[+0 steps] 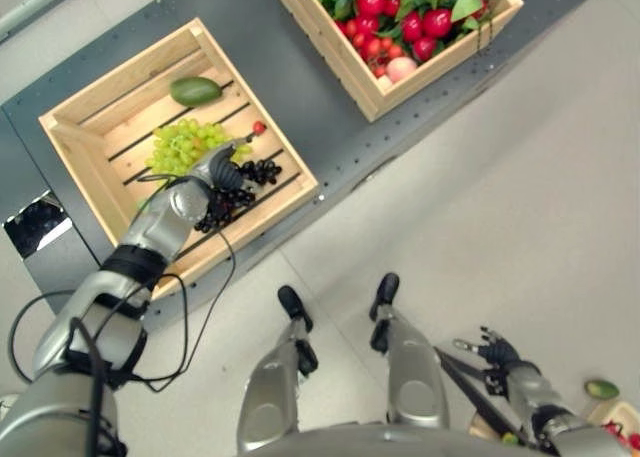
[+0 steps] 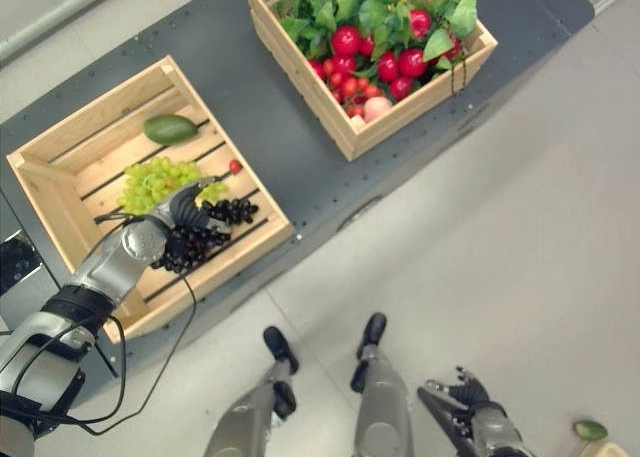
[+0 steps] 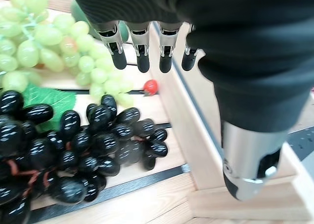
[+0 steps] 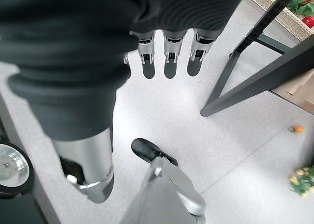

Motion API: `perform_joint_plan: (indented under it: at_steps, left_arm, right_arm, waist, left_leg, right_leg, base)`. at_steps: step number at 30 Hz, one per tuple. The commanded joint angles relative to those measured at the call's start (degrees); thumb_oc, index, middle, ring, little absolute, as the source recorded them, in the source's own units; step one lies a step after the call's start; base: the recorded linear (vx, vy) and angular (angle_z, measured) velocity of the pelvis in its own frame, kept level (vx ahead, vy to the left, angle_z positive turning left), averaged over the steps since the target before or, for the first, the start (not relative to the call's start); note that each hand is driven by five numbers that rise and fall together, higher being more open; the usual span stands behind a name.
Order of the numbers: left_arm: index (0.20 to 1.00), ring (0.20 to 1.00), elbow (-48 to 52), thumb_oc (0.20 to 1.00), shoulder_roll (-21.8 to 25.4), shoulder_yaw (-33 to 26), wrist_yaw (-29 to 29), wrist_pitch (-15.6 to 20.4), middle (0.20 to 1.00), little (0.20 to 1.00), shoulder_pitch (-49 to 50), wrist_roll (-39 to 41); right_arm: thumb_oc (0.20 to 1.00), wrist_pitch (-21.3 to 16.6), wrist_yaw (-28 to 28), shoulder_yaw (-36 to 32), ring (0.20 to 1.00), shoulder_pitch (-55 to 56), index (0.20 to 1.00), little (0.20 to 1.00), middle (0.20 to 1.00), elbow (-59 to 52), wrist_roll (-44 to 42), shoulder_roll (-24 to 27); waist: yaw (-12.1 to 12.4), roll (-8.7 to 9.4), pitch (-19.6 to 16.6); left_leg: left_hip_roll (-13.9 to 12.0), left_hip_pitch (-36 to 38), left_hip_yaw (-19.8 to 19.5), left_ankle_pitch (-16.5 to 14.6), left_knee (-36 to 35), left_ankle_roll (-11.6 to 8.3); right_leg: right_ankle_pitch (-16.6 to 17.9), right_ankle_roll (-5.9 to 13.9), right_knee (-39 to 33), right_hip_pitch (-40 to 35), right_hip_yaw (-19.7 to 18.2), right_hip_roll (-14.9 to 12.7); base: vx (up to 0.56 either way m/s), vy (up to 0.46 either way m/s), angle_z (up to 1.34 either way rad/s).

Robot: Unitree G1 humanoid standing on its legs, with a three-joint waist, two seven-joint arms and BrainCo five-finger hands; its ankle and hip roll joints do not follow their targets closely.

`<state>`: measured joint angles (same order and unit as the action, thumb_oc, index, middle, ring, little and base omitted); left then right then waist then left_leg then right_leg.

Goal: Pick up the fruits from the basket on one side to the basket on the other side

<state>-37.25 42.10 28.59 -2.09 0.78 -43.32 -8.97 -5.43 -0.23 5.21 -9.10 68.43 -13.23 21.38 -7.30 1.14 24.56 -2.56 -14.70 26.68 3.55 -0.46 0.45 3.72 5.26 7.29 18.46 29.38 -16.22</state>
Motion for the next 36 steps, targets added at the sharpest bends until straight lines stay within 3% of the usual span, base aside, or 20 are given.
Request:
perform_joint_plan:
  at_steps: [1, 36]
  left_arm:
    - [1.000, 1.000, -2.7, 1.000, 0.4, -0.9, 1.9, 0.2, 1.000, 1.000, -6.6, -3.2]
    - [1.000, 1.000, -16.9, 1.000, -0.8, -0.9, 2.2, -0.4, 1.000, 1.000, -3.3, -3.3]
  right_arm:
    - [1.000, -0.8, -0.8, 0.9, 1.000, -0.3, 1.000, 1.000, 1.000, 0.5, -2.2, 0.4]
    - [1.000, -1.3, -1.7, 1.3, 1.000, -1.8, 1.000, 1.000, 1.000, -1.1, -4.3, 0.9]
  waist:
    - [0.0, 0.15, 1.7]
    - [-0.6, 1.87, 4.1]
  left_leg:
    - [-0.3, 2.0, -1.8, -7.2, 5.2, -3.77]
    - [-0.8, -0.9, -1.2, -7.7, 7.4, -3.66]
  right_leg:
    - [5.0, 2.95, -1.4, 5.7, 1.5, 0.8]
    - [5.7, 2.70, -0.7, 8.8, 0.6, 1.2]
  base:
    - [0.00, 0.000, 0.00]
    - [0.00, 0.000, -0.01]
